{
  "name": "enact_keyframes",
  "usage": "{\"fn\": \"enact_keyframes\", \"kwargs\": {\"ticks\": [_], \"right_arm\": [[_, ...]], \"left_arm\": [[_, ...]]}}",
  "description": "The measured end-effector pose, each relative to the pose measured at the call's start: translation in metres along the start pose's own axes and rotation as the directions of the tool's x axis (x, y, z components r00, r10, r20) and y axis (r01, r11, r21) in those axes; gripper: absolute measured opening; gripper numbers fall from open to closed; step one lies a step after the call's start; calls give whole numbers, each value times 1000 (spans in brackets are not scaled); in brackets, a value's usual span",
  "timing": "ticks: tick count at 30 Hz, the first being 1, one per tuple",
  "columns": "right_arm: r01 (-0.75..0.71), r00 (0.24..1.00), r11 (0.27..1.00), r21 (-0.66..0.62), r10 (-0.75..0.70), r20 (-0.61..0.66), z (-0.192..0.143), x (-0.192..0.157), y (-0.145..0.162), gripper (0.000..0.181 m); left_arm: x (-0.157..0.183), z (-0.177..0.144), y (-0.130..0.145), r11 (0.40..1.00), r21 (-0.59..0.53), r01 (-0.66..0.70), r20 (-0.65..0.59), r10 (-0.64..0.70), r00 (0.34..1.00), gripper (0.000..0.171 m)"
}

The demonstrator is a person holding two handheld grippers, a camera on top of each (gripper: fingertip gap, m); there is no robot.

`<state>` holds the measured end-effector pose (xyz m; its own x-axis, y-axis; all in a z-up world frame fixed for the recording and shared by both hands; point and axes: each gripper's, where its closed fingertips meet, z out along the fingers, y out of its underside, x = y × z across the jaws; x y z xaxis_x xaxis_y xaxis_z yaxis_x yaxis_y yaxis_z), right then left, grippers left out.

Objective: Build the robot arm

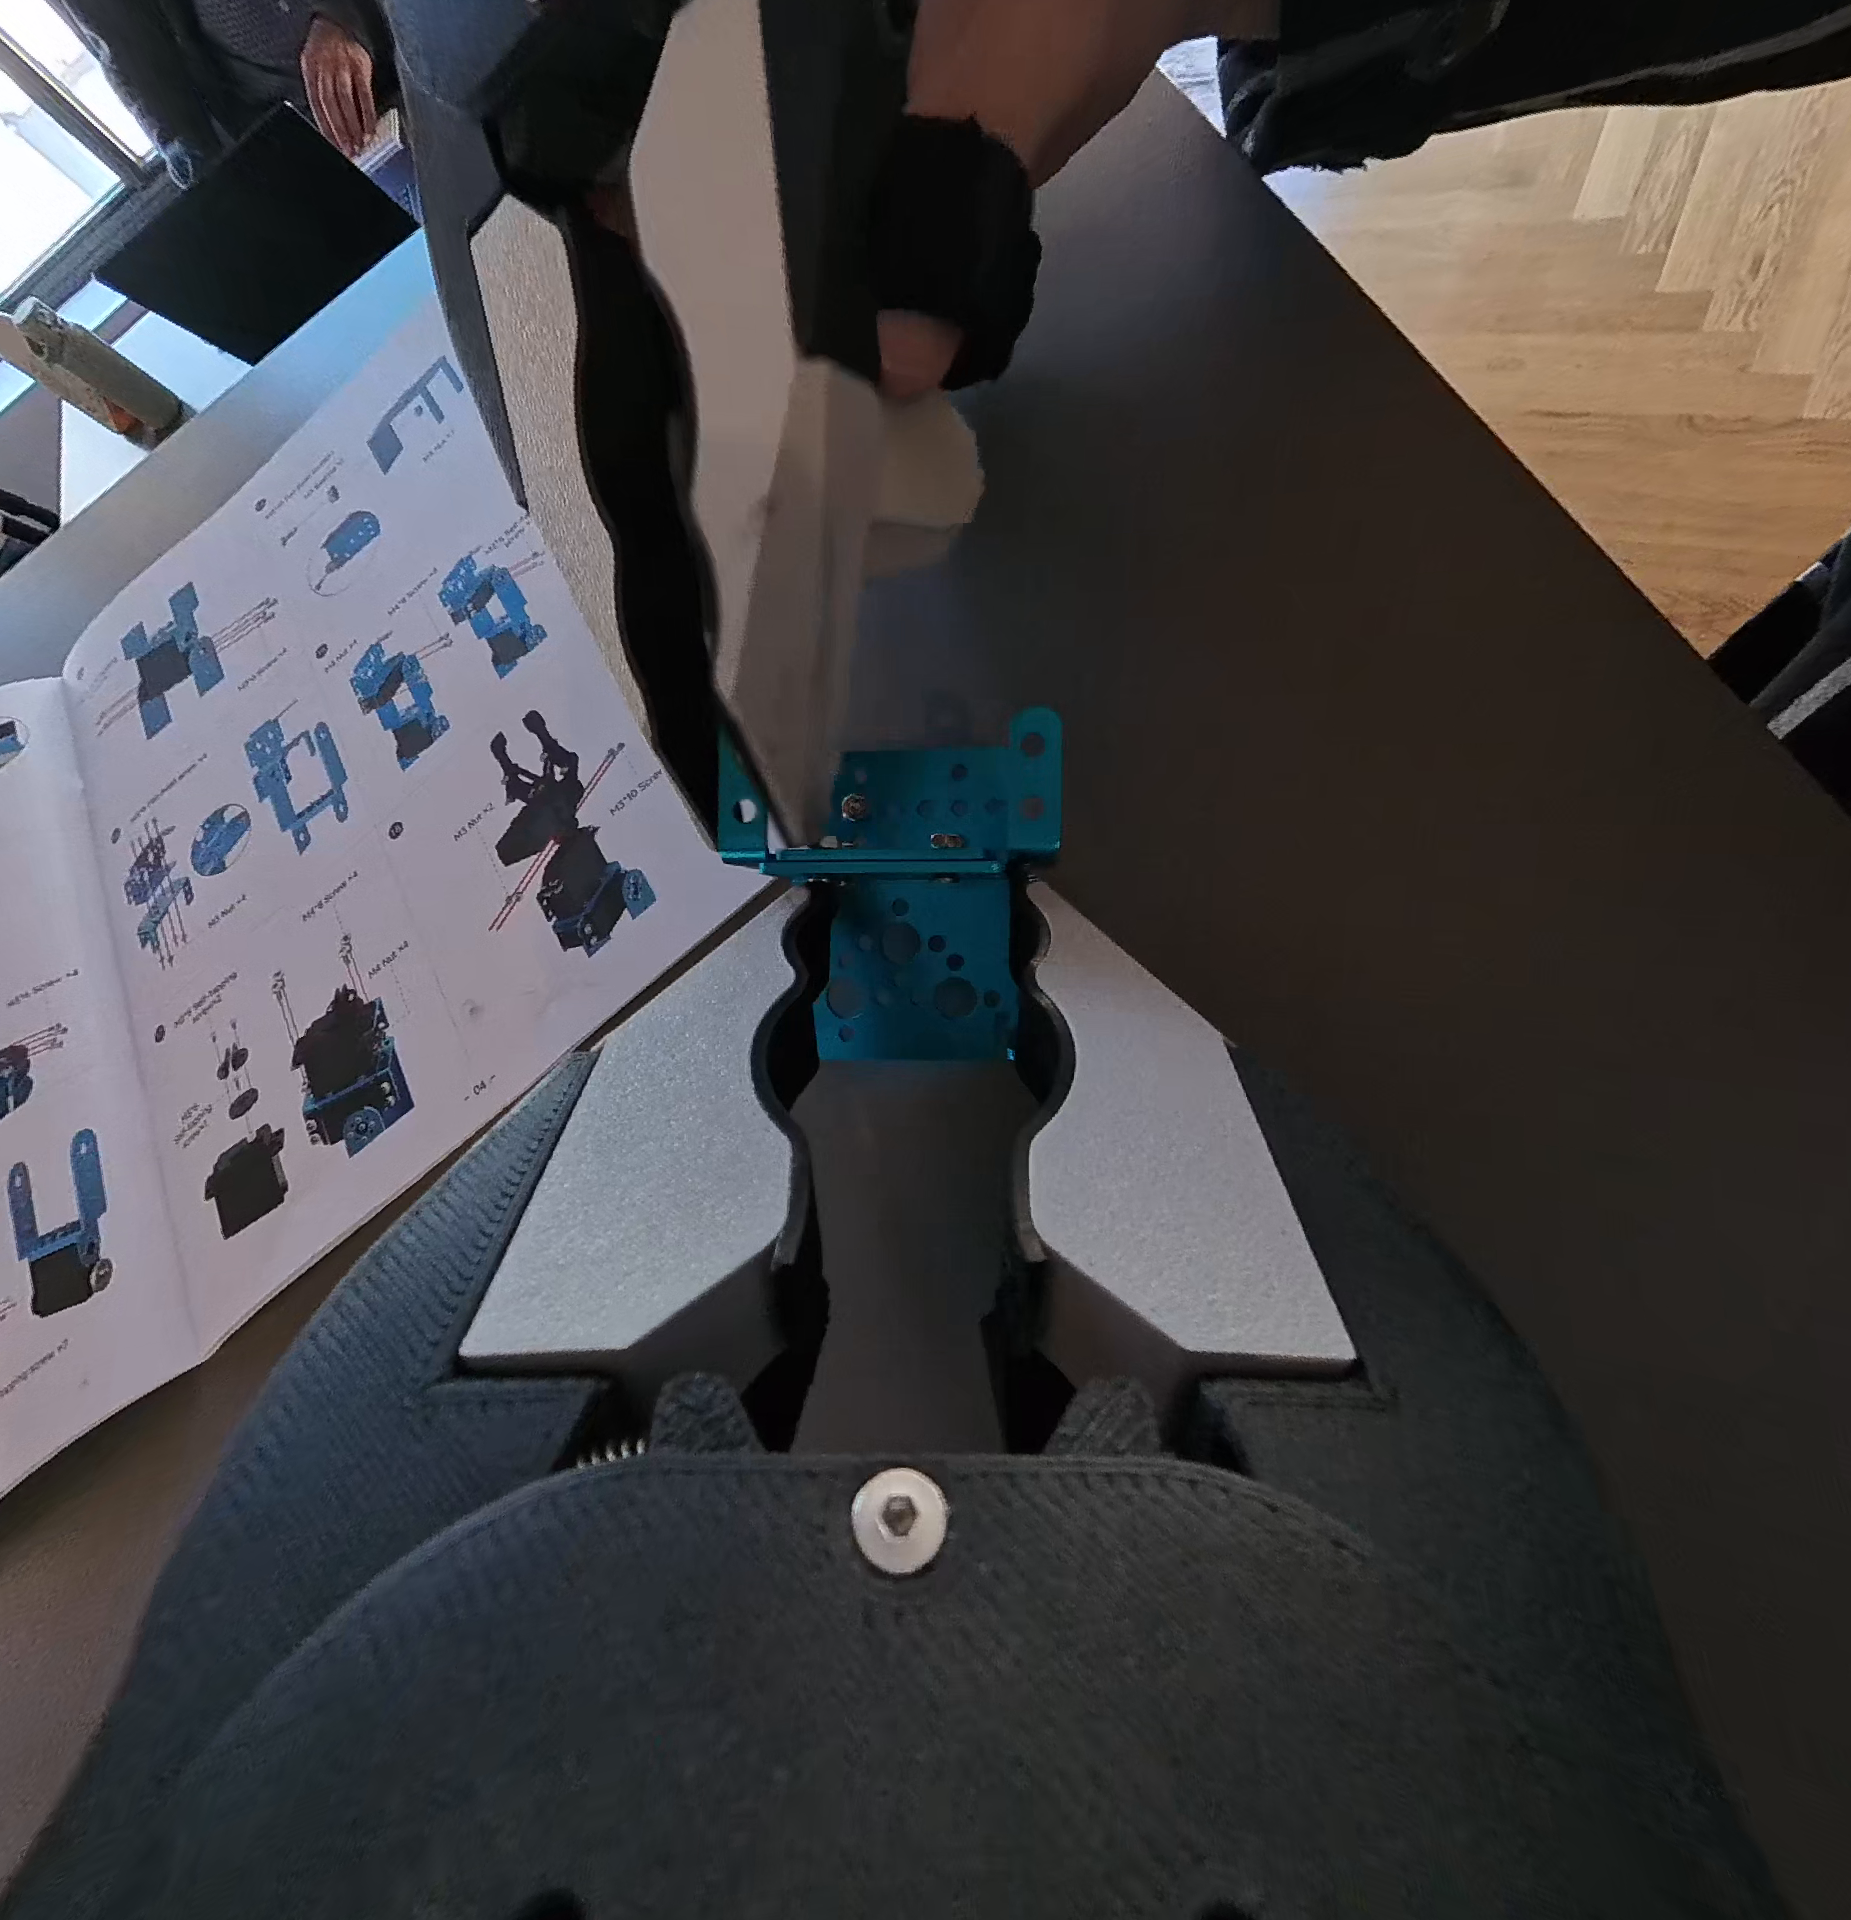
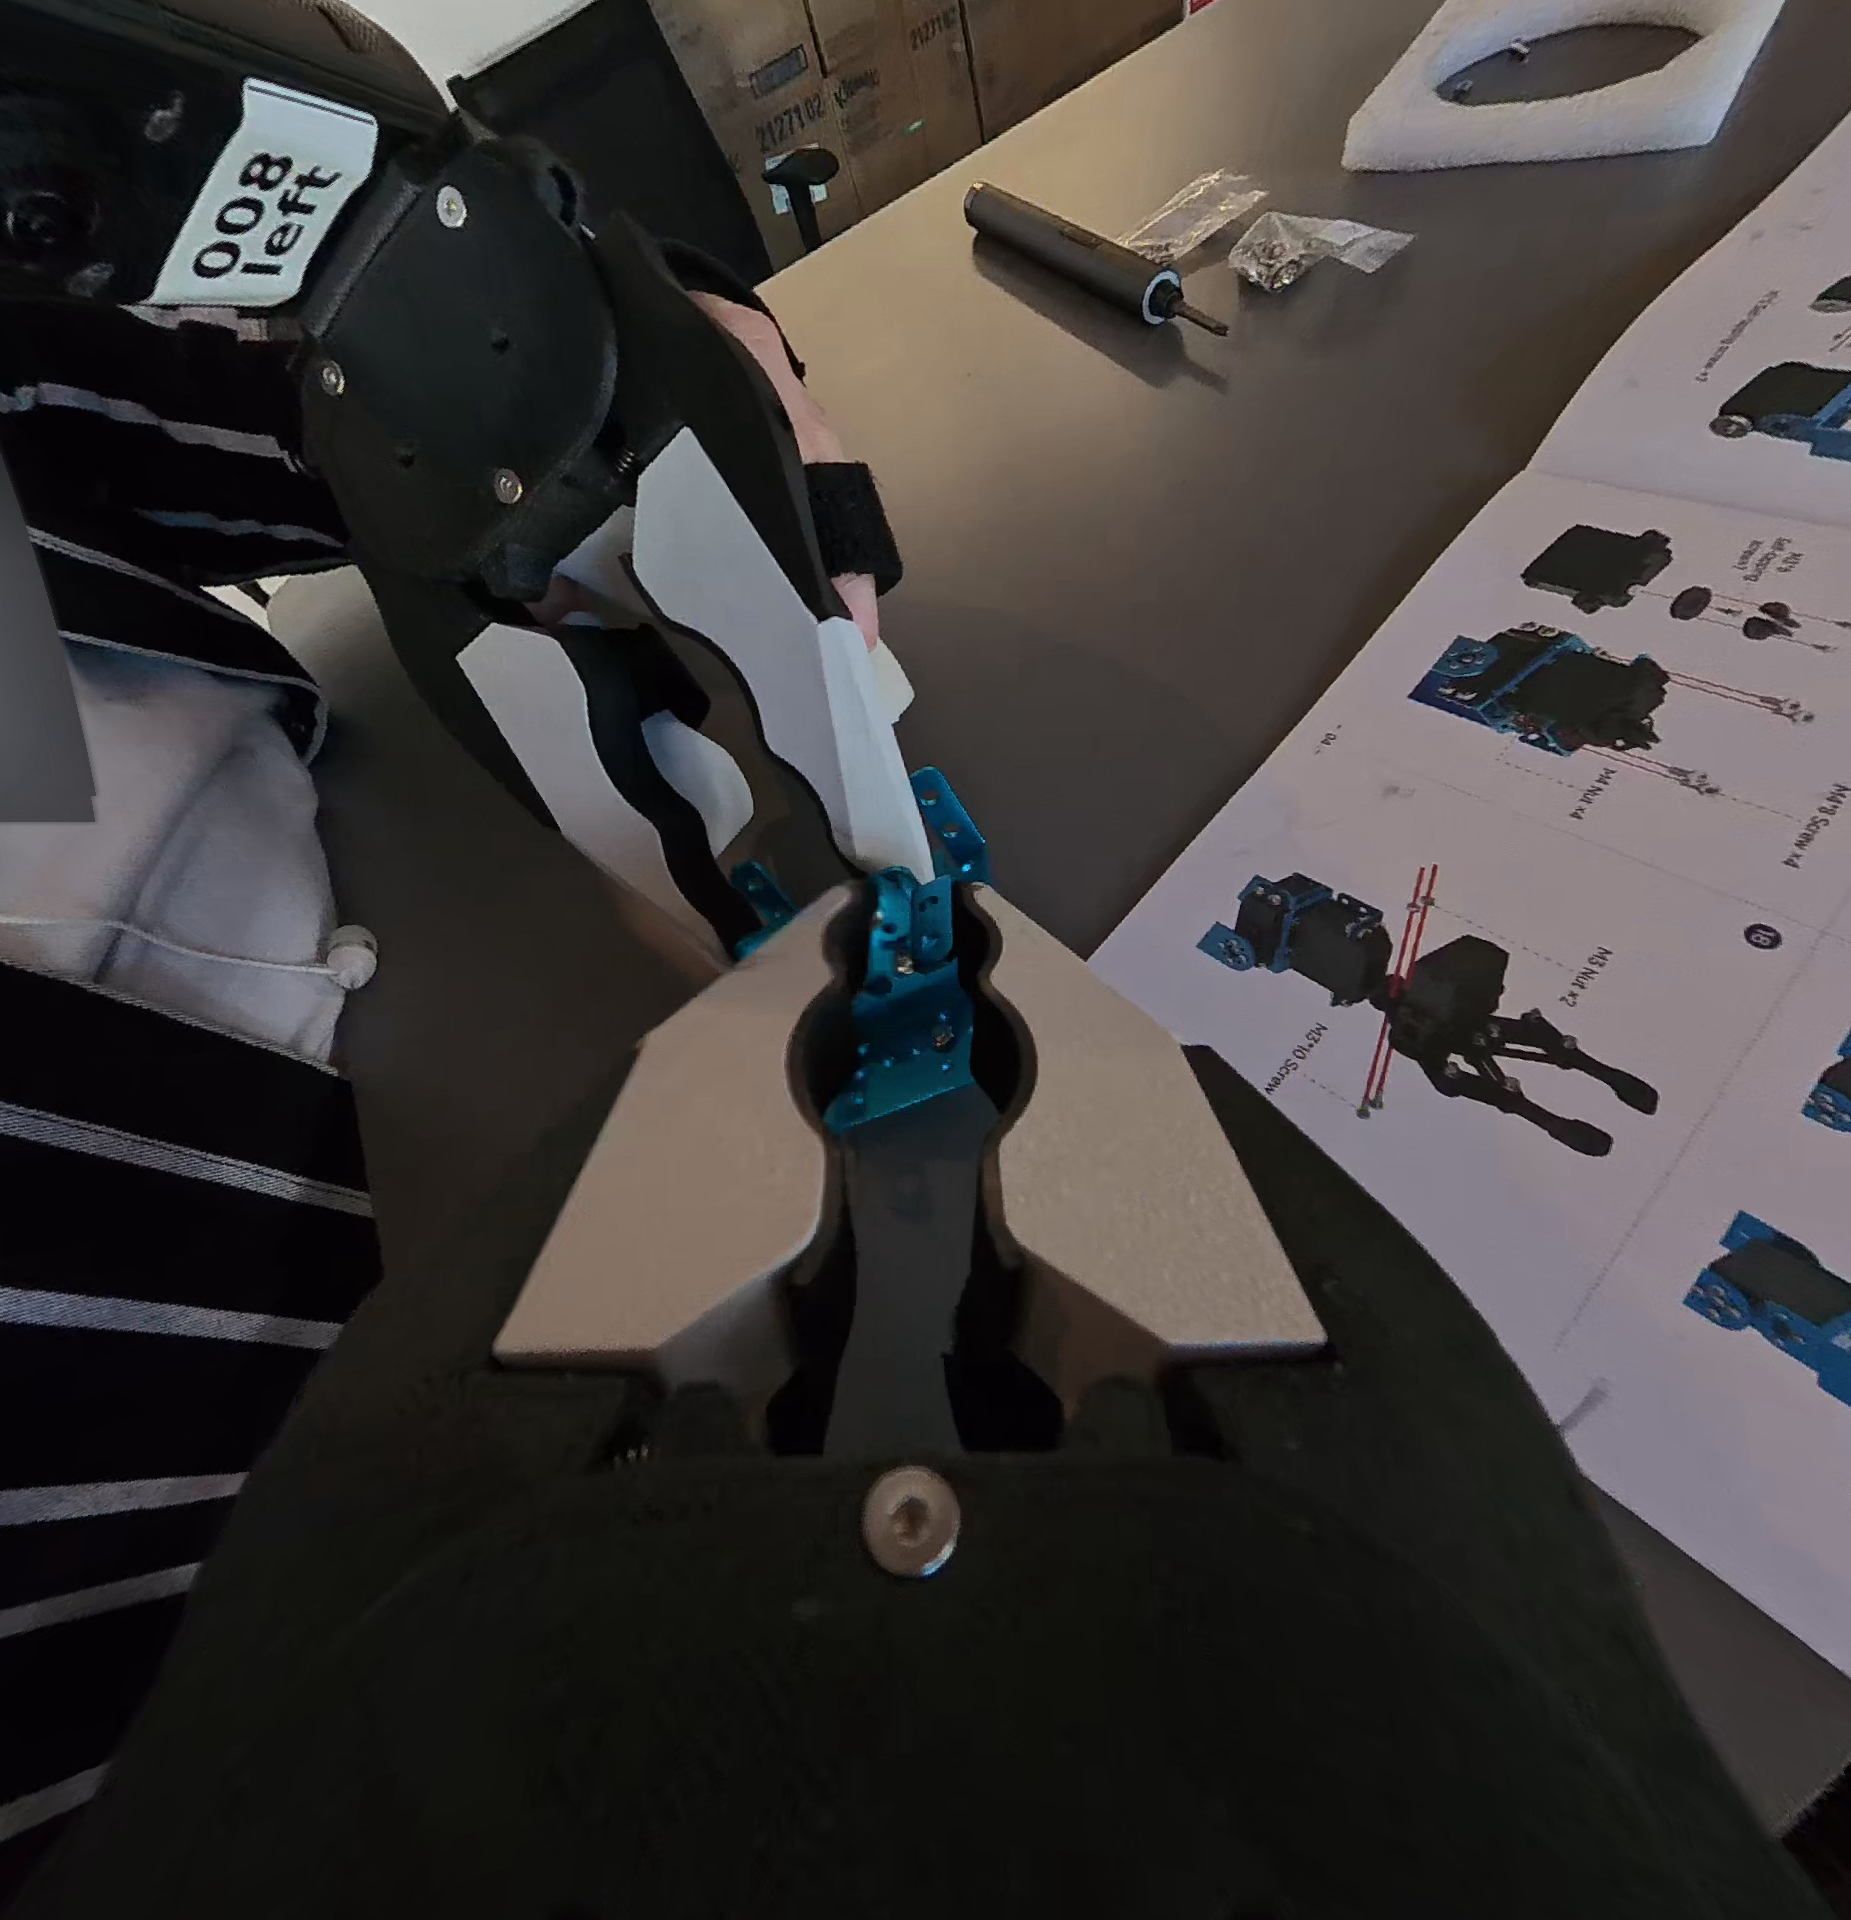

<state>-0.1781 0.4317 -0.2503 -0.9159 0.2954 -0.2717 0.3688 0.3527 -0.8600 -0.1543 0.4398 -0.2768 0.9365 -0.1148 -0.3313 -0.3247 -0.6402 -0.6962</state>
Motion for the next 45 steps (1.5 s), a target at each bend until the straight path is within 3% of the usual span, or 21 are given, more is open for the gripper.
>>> {"fn": "enact_keyframes", "kwargs": {"ticks": [3,8,17,22,26,31,33,41,45], "right_arm": [[-19,999,1000,-8,19,27,1,-3,1,26],[54,998,998,-29,-55,-32,1,0,3,20],[-8,1000,1000,12,9,-11,-1,1,1,8],[-39,998,999,20,38,54,-1,-6,2,24],[28,1000,1000,-4,-28,-8,-1,-1,4,20],[-8,1000,1000,8,8,15,-1,-1,2,17],[-2,1000,1000,15,2,-3,-1,2,2,8],[-44,997,999,32,42,64,-1,-4,0,22],[32,999,999,4,-32,-2,-1,0,3,19]], "left_arm": [[-1,0,1,1000,-2,9,-1,-9,1000,34],[0,0,1,1000,-3,7,0,-7,1000,34],[1,1,-2,1000,5,1,4,-1,1000,34],[0,1,-1,1000,4,8,-2,-8,1000,34],[0,2,-1,1000,3,6,-3,-6,1000,34],[0,2,0,1000,4,6,-4,-6,1000,34],[0,2,-1,1000,10,3,-1,-3,1000,34],[-1,1,0,1000,5,0,10,0,1000,33],[0,2,0,1000,2,-3,7,3,1000,33]]}}
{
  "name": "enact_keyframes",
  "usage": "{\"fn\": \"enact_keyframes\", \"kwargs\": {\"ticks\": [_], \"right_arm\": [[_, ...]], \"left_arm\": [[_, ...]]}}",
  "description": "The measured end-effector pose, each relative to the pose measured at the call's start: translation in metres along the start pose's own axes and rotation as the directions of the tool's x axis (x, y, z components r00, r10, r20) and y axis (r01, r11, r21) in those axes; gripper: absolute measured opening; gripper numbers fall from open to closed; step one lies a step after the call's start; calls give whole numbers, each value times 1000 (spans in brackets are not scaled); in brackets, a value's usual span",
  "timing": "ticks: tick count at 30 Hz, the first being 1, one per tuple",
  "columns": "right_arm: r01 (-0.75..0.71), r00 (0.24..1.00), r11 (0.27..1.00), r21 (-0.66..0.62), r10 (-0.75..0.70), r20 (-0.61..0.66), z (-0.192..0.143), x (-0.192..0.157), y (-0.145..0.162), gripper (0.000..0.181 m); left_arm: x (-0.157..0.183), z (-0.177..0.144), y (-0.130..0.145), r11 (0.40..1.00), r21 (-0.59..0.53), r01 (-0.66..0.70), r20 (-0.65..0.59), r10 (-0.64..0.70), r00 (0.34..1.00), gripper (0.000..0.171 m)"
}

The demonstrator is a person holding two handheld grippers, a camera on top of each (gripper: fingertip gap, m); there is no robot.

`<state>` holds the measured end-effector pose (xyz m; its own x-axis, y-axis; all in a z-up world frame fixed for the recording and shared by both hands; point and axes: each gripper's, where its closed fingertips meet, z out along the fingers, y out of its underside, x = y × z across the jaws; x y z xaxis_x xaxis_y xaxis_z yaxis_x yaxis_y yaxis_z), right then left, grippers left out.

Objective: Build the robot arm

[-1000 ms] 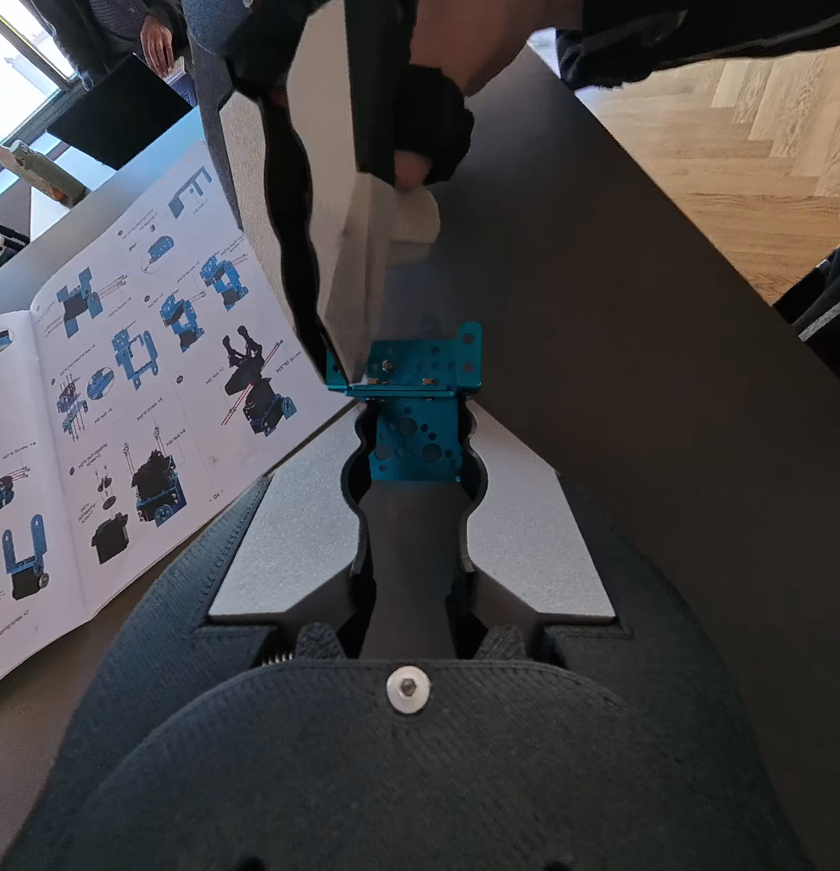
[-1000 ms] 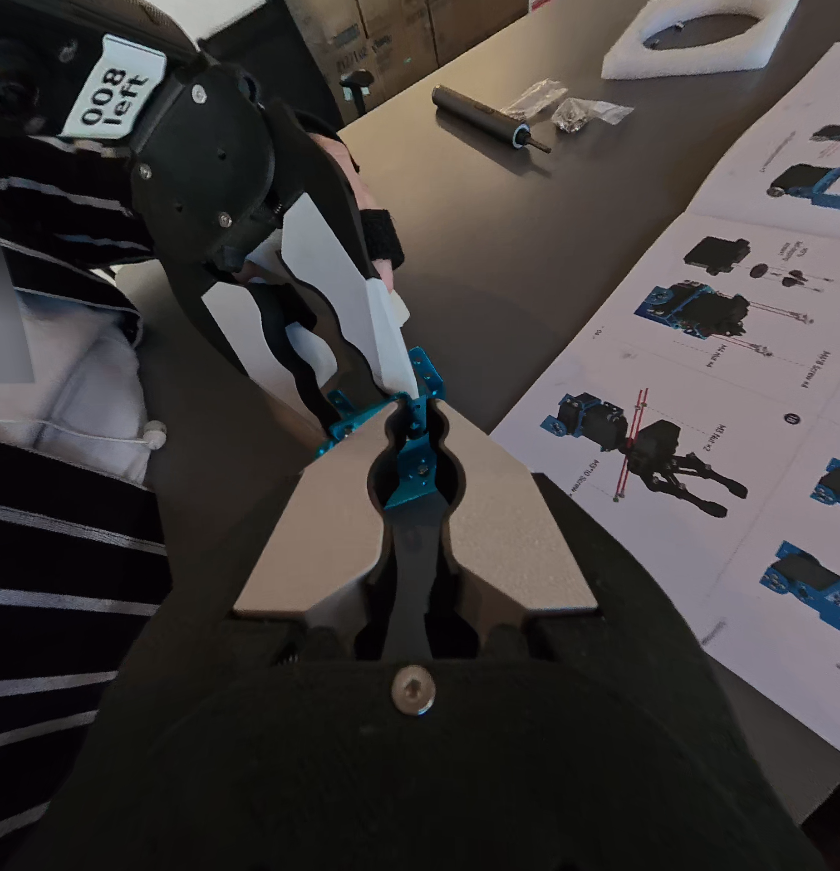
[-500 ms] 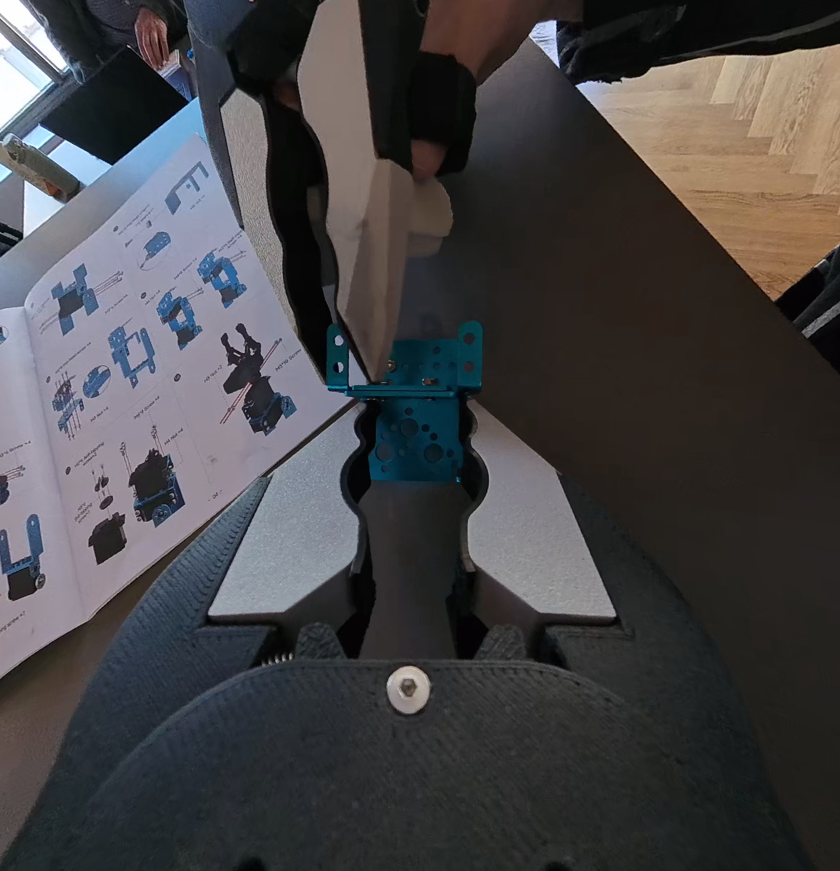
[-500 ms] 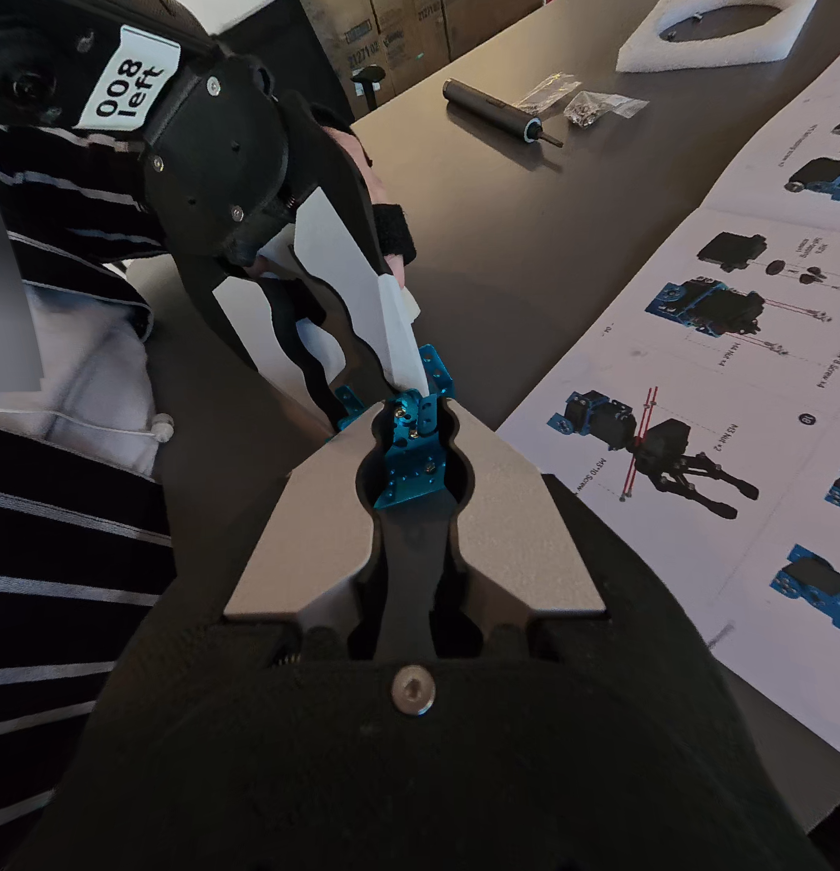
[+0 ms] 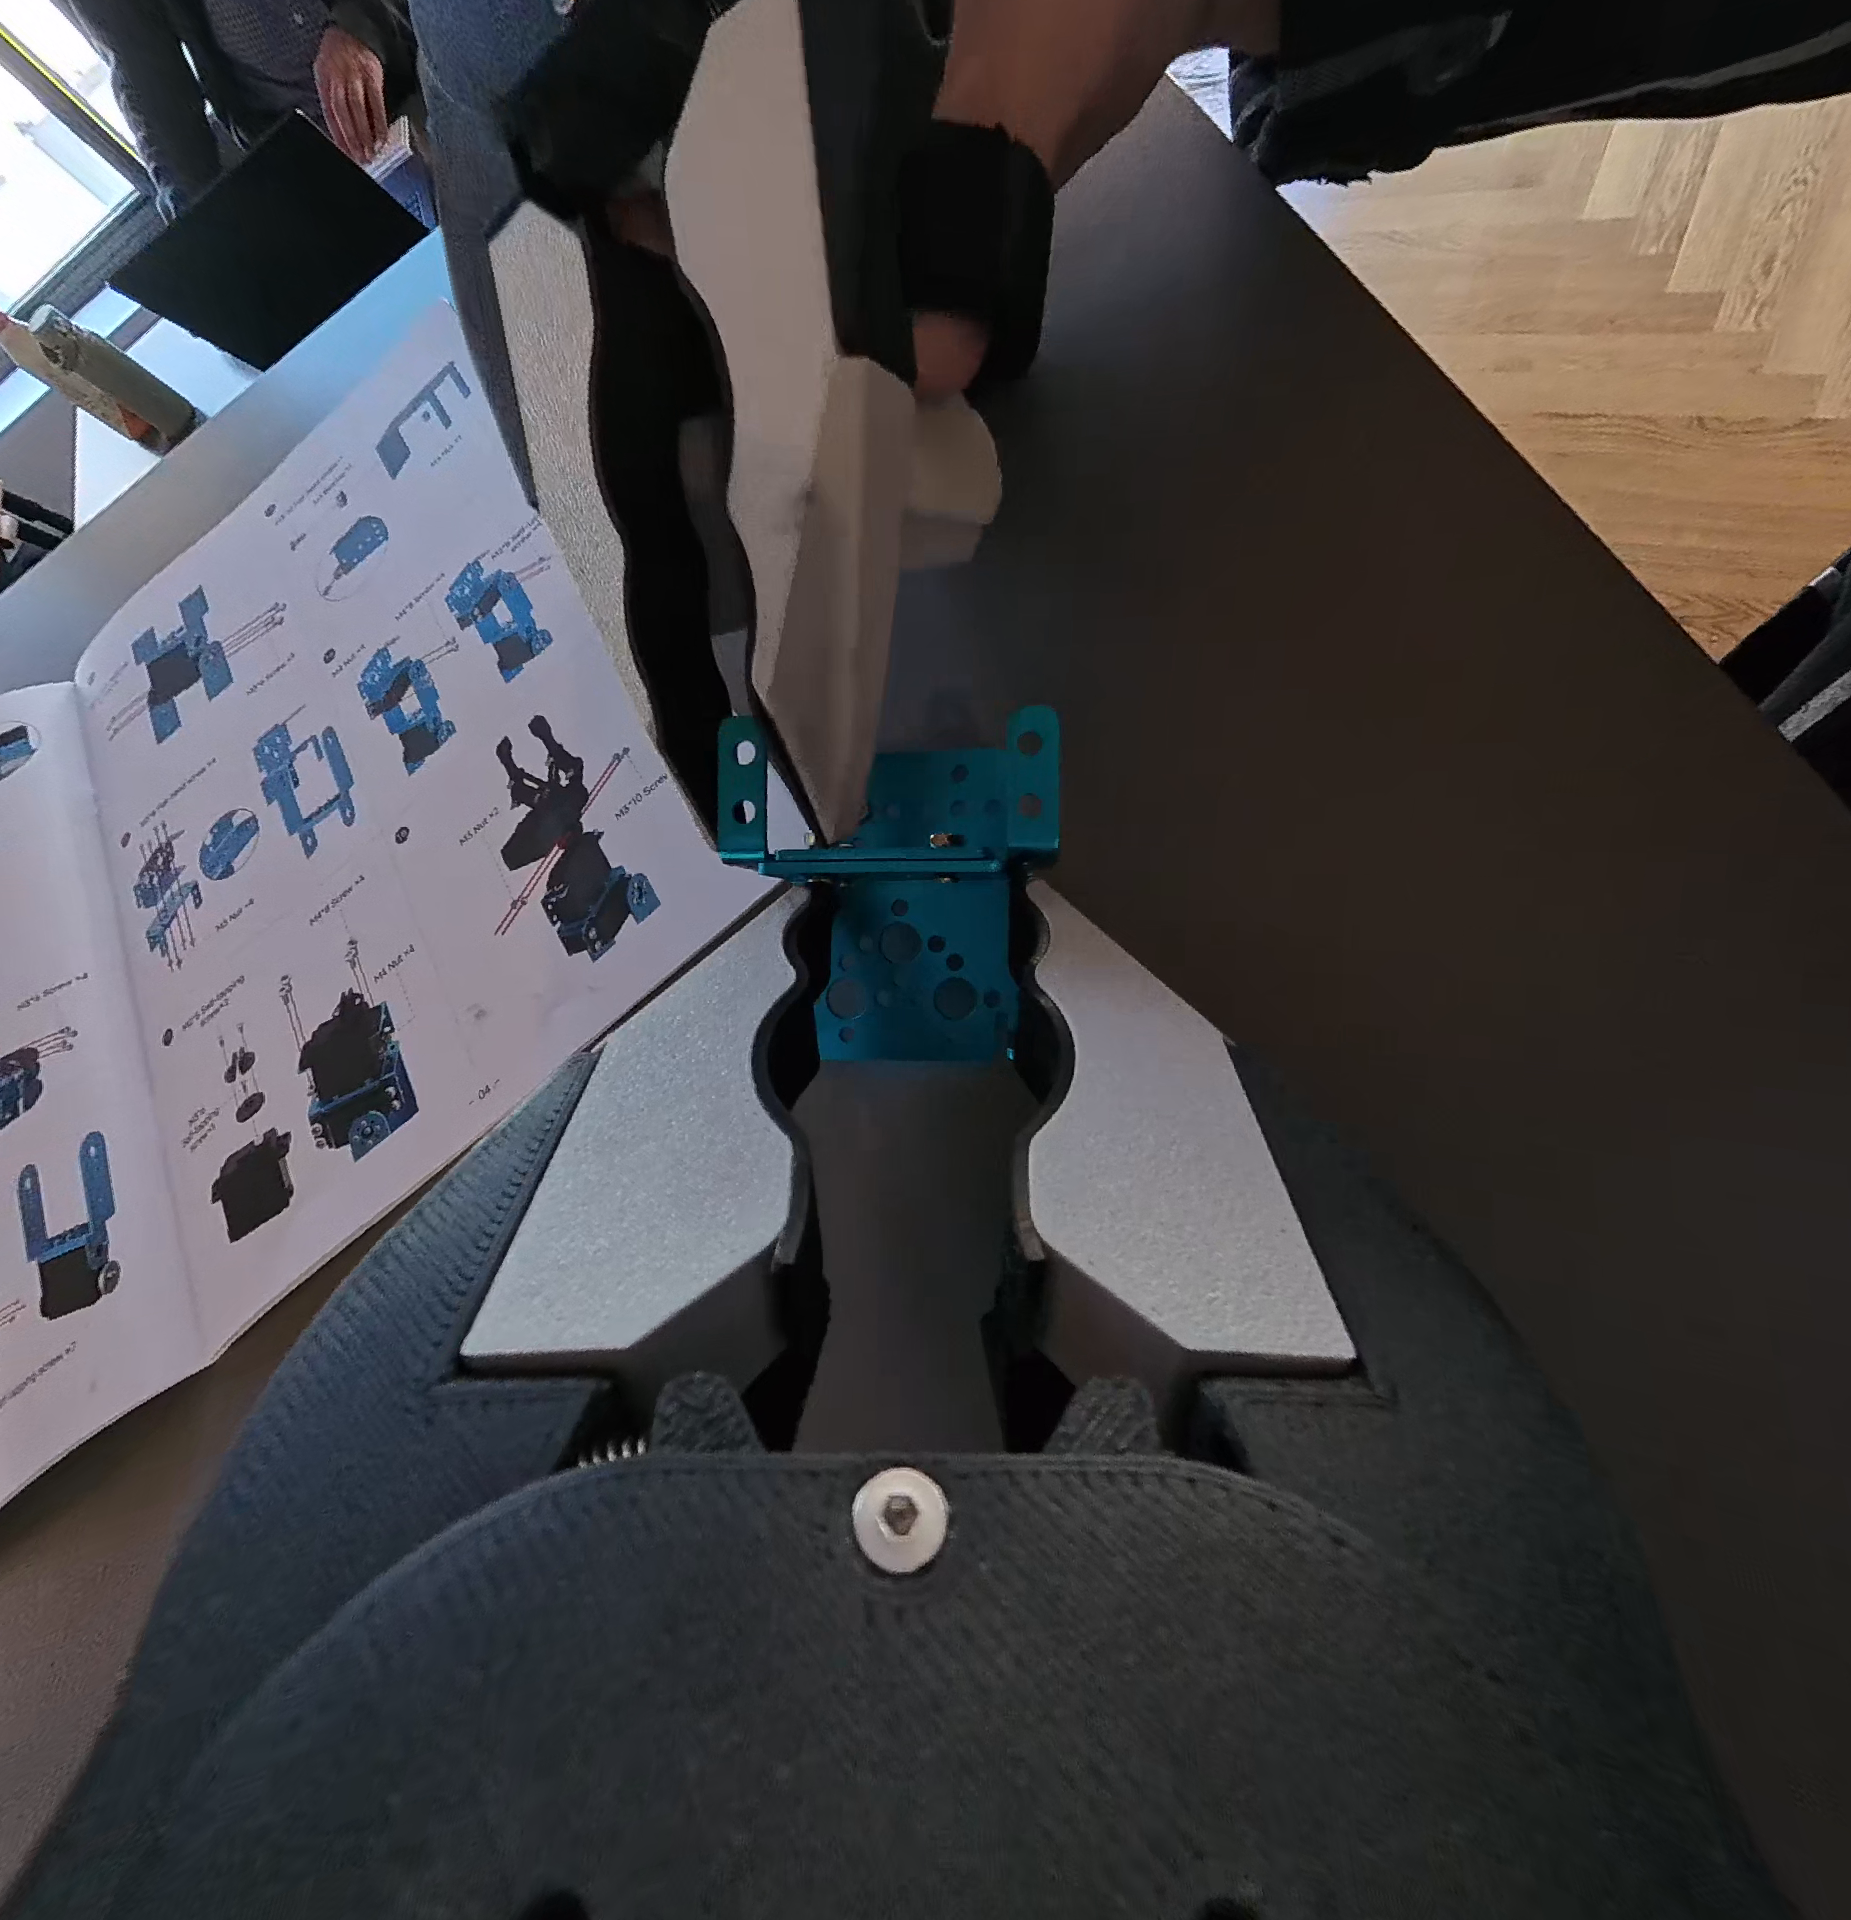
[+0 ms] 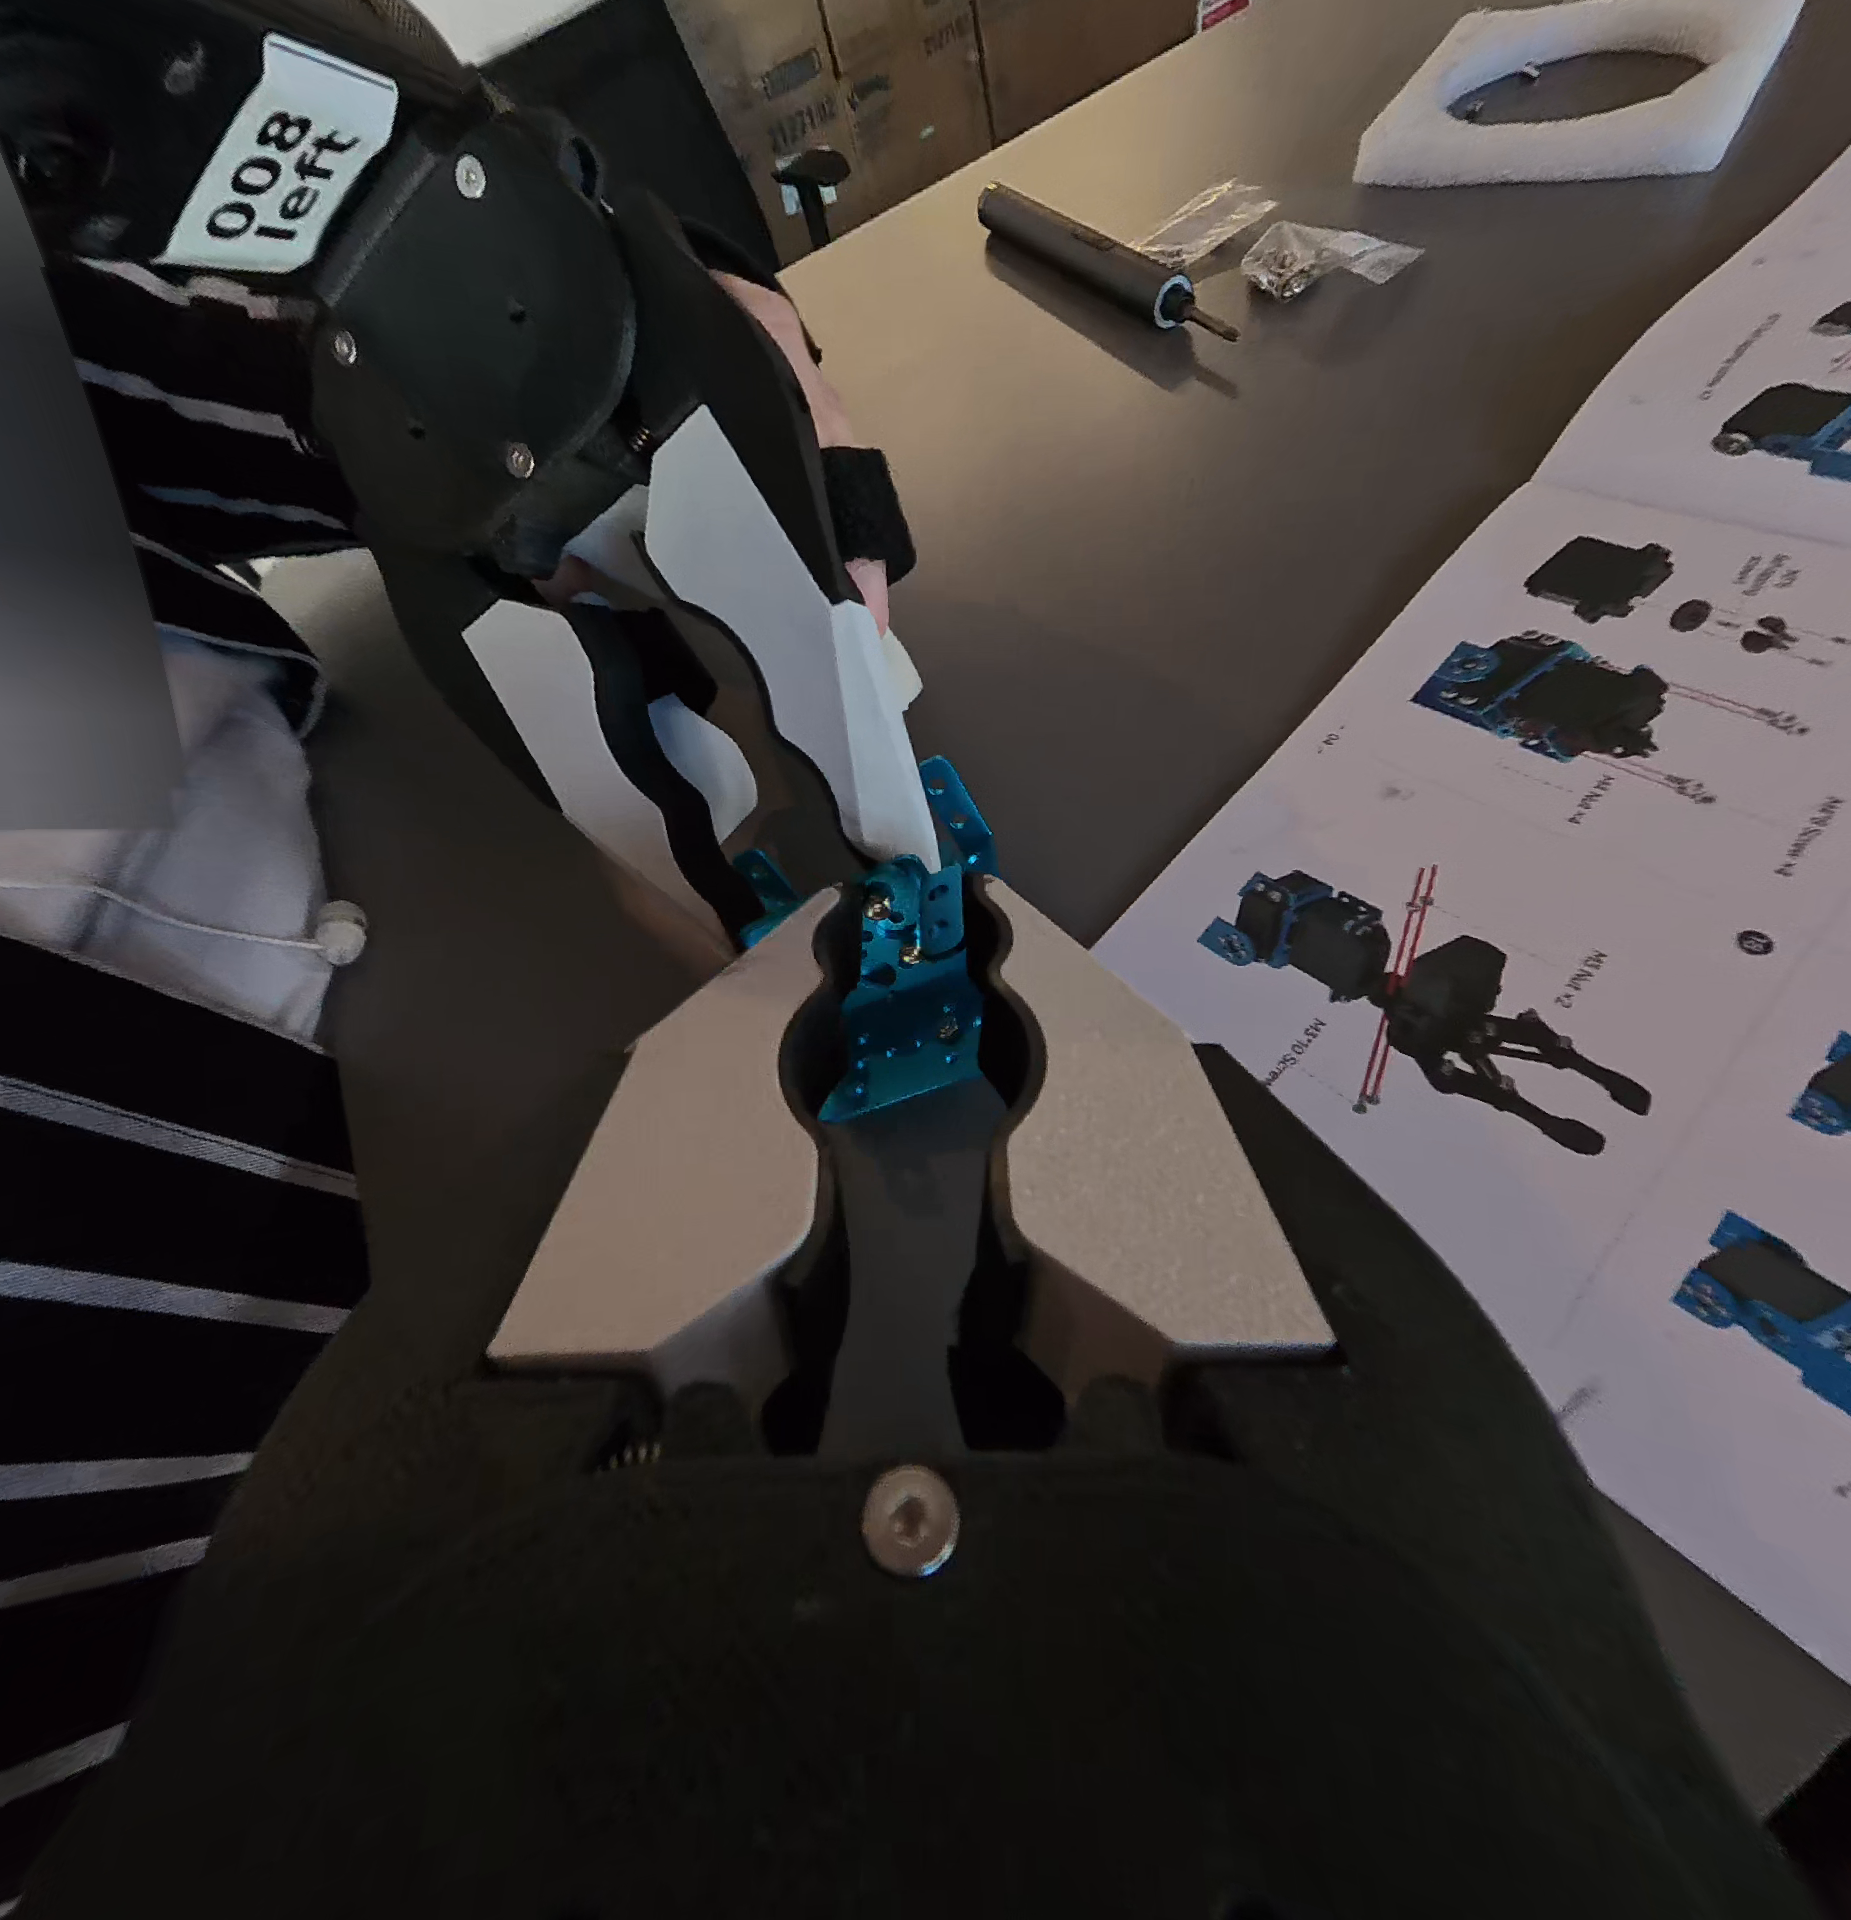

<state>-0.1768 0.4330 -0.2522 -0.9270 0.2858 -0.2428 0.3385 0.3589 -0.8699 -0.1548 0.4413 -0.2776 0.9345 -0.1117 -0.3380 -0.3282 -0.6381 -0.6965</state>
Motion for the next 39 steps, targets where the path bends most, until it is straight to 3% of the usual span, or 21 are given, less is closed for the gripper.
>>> {"fn": "enact_keyframes", "kwargs": {"ticks": [9,14,18,26,31,39], "right_arm": [[-32,999,999,15,33,-12,-2,5,-3,8],[-83,994,996,26,80,74,-1,-5,-3,27],[7,1000,1000,-10,-7,-6,0,0,0,20],[-53,999,999,12,52,14,-2,2,-2,7],[-71,996,997,24,69,63,-1,-6,-2,26],[1,1000,1000,4,-1,-4,-1,0,0,20]], "left_arm": [[0,0,-2,1000,5,-3,7,3,1000,32],[0,0,-1,1000,3,4,3,-4,1000,32],[0,0,-1,1000,3,1,1,-1,1000,32],[1,-1,-3,1000,7,-7,7,7,1000,31],[1,-1,-2,1000,5,3,2,-3,1000,31],[0,-1,-2,1000,-21,-10,20,11,1000,31]]}}
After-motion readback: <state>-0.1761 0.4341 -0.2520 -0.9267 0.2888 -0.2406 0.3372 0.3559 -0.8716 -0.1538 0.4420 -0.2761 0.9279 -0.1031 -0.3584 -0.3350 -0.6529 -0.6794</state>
